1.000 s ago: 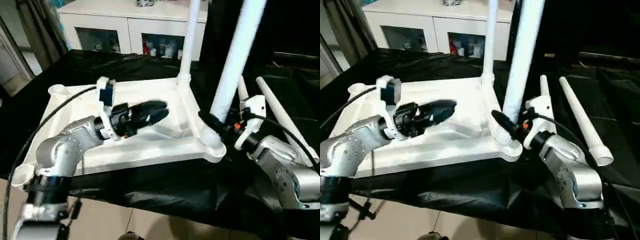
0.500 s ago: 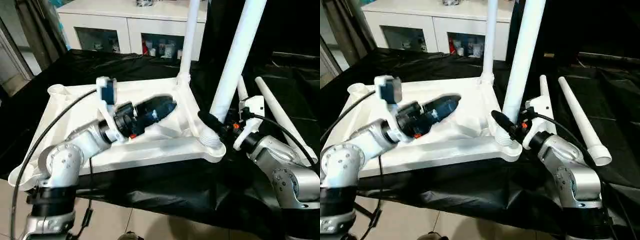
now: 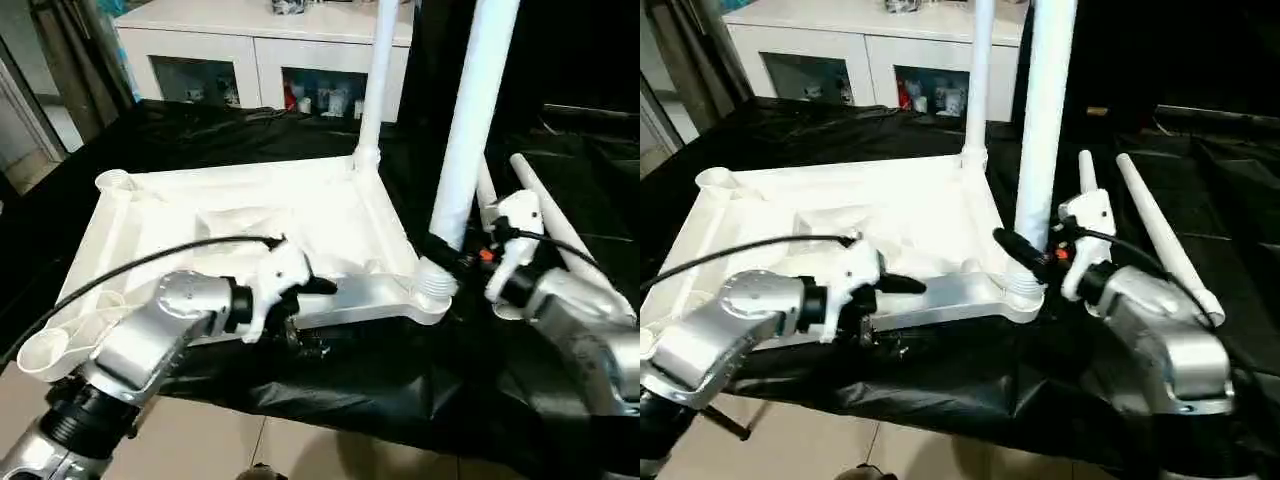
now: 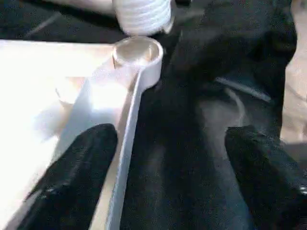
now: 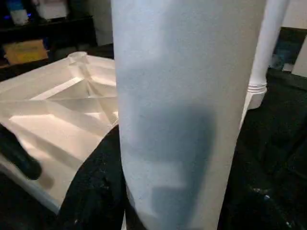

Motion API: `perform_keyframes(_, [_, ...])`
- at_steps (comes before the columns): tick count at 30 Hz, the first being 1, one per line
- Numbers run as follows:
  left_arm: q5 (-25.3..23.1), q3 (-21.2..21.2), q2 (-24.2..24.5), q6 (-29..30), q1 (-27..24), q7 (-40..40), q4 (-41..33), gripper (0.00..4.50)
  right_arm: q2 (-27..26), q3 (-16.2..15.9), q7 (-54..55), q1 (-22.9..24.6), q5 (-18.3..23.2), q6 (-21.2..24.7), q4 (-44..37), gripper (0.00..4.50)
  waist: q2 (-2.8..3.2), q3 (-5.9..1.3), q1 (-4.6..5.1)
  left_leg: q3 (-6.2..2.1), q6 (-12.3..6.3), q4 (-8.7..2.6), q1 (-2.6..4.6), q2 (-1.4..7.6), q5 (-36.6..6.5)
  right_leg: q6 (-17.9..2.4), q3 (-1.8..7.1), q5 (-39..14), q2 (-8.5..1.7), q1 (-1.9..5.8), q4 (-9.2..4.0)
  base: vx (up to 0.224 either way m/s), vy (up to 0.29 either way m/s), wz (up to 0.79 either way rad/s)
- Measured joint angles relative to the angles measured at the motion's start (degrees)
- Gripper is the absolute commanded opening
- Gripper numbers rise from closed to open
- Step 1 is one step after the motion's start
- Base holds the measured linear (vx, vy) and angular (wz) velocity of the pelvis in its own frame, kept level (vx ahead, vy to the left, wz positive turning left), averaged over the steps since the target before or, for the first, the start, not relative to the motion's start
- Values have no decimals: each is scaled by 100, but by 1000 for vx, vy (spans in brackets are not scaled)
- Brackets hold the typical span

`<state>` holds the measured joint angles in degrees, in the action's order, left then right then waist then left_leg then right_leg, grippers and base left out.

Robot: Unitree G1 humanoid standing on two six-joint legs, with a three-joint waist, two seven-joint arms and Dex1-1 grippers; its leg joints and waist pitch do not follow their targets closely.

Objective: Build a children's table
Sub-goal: Insert table leg to table base

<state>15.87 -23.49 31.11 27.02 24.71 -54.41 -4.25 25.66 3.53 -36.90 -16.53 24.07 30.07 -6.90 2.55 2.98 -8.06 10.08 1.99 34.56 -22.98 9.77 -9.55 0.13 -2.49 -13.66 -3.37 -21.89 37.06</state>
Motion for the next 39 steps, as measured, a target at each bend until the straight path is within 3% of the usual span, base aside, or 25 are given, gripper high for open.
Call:
perform_keyframes(16, [-602,-284,-752,-391,605,75,1873,240,76,-201,-86,65,-111,63,-25,191,38,-16,-4,-1,-2,10,-3,1,0,-4,-2,6,-1,1,2,0,0,0])
perform_keyframes(19, [-685,-289,-801,-496,700,14,2097,221,79,-210,-69,110,-126,63,-31,191,79,-18,-2,-2,-2,13,-4,0,0,-5,-1,7,-1,2,2,0,0,0])
perform_keyframes(26, [-755,-289,-915,-621,745,-32,2328,156,78,-229,-52,114,-149,49,-69,191,128,-47,0,-2,-3,13,-3,1,0,-5,-2,7,-1,2,2,0,0,0])
perform_keyframes(39, [-884,-270,-912,-741,783,-193,2615,43,-9,-348,-45,110,-228,-78,-92,191,139,-54,1,-2,-5,12,-5,1,-2,-5,-2,7,-1,1,0,0,0,0])
